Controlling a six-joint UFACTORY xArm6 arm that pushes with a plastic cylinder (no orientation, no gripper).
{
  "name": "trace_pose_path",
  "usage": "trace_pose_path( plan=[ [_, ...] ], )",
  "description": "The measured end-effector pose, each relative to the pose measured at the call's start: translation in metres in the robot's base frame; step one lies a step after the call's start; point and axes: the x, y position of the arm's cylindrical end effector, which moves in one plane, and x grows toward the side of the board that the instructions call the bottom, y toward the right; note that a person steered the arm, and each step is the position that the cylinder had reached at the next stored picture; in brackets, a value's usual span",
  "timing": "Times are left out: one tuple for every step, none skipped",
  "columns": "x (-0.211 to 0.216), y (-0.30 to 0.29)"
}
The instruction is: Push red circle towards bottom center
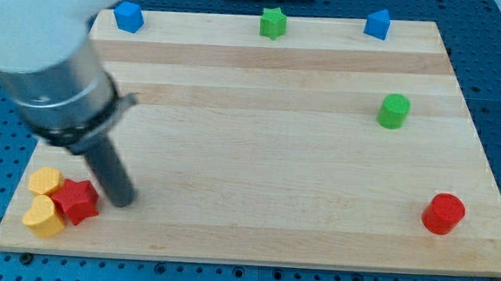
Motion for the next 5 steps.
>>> trace_pose_path(
  plan=[
    [-0.022, 0.083],
    [-0.041, 0.184],
    [-0.059, 0.286],
    [-0.066, 0.388],
    [-0.044, 0.478]
  ],
)
